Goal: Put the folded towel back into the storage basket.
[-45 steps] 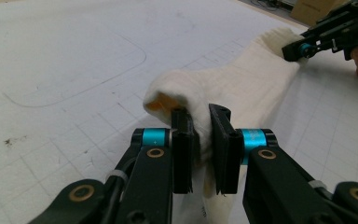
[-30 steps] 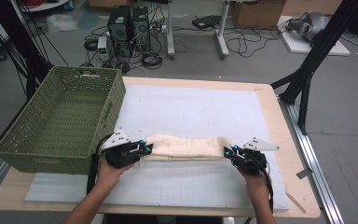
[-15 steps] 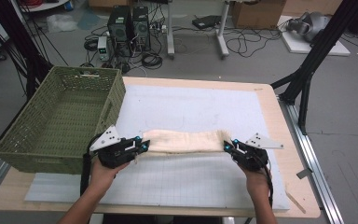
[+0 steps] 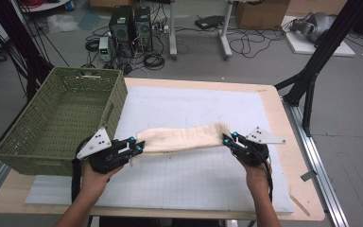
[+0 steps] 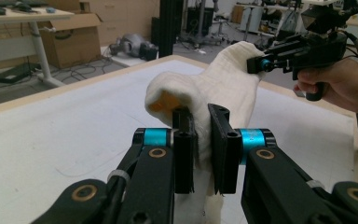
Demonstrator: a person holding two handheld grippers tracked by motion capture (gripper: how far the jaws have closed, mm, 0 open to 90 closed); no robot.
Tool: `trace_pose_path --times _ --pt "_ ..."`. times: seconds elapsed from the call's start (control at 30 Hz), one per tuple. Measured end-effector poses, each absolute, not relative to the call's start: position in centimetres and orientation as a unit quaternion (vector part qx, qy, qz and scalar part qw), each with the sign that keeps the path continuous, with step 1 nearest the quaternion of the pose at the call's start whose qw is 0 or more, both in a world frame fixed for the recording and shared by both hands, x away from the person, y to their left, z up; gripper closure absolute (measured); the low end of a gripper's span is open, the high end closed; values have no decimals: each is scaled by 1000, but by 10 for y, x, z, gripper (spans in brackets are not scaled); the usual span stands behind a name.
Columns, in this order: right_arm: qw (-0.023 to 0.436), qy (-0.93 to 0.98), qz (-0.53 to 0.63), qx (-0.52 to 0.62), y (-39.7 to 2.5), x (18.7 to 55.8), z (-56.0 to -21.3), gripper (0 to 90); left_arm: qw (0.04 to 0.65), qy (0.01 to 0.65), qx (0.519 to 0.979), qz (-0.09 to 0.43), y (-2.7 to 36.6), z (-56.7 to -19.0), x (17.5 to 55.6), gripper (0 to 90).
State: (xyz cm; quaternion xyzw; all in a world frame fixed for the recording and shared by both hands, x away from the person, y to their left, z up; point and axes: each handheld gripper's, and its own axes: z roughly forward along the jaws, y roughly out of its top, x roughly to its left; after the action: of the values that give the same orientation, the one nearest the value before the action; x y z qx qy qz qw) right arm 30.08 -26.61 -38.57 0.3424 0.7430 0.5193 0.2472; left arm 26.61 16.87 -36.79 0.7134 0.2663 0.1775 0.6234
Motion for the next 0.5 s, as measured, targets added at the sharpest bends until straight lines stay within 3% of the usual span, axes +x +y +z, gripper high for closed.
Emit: trace_pose_path --times 0.5 --pt "249 755 532 291 -215 343 -342 797 632 293 682 222 209 -348 252 807"
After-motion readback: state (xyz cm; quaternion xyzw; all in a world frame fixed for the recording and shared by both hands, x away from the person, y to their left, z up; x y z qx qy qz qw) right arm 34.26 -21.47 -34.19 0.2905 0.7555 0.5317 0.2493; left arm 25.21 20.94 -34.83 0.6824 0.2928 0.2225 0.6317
